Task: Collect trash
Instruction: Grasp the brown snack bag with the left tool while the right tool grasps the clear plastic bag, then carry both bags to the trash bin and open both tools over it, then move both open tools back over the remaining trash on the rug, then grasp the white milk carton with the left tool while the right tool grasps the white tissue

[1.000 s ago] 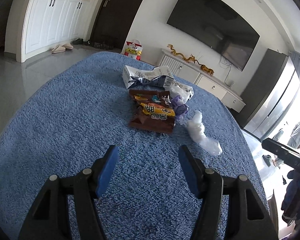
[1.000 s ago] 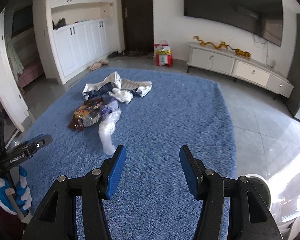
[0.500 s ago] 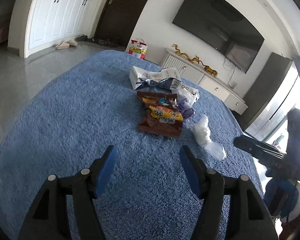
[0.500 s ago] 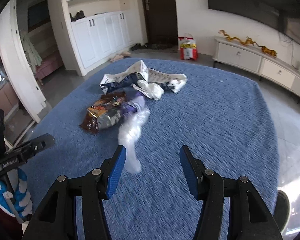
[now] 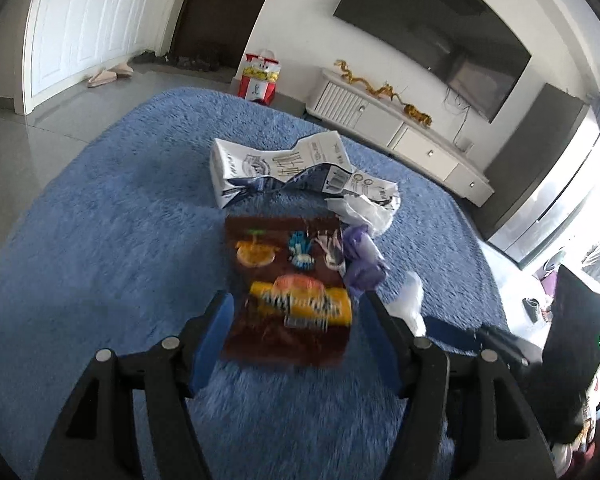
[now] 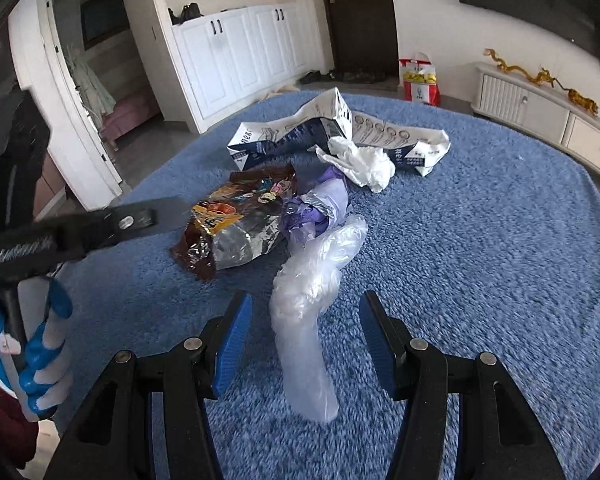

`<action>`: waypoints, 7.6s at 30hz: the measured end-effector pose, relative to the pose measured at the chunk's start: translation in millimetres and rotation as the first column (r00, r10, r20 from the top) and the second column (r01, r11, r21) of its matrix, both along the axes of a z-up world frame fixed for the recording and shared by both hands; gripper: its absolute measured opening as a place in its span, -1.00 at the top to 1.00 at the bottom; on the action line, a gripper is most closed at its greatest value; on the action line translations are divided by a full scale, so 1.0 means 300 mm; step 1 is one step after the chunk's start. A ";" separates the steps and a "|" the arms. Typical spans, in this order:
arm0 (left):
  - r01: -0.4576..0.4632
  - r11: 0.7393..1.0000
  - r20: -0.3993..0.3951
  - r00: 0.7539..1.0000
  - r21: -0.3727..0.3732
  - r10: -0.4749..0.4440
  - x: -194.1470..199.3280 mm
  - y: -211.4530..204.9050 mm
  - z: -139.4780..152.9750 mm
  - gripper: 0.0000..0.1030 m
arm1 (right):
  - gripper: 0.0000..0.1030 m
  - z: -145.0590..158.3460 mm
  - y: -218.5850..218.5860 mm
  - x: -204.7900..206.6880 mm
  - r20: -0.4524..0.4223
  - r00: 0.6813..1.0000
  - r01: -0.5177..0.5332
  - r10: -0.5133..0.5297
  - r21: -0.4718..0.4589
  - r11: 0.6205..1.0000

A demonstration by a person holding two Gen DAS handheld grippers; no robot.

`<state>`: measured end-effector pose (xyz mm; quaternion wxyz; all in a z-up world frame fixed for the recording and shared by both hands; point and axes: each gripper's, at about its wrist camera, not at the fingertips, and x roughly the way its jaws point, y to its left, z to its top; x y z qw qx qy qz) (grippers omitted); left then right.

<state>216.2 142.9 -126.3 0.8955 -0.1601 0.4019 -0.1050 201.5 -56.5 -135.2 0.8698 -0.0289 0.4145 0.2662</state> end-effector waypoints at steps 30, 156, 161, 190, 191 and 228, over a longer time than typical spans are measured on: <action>-0.038 0.979 0.105 0.994 0.202 0.017 -0.296 -0.120 0.088 0.36 | 0.41 0.037 -0.167 -0.237 -0.018 1.000 0.025 -0.023 0.117 0.993; -0.211 0.947 0.365 0.924 0.242 0.113 -0.627 -0.365 0.404 -0.23 | -0.12 0.450 -0.514 -0.661 0.347 0.860 0.385 -0.375 0.043 0.922; -0.239 0.939 0.349 0.926 0.247 0.143 -0.620 -0.328 0.385 -0.23 | -0.12 0.444 -0.506 -0.641 0.340 0.871 0.364 -0.356 0.042 0.930; -0.043 0.969 0.202 0.979 0.245 -0.007 -0.251 0.009 0.261 -0.23 | -0.12 0.376 -0.258 -0.254 0.251 0.954 0.157 -0.161 0.032 0.987; -0.029 0.969 0.199 0.980 0.244 -0.020 -0.226 0.009 0.258 -0.23 | -0.12 0.364 -0.251 -0.231 0.241 0.957 0.155 -0.158 0.033 0.987; 0.241 0.890 -0.026 0.968 0.386 -0.251 0.550 -0.070 0.036 -0.38 | 0.45 -0.011 0.051 0.500 -0.173 0.983 -0.043 0.064 0.120 0.992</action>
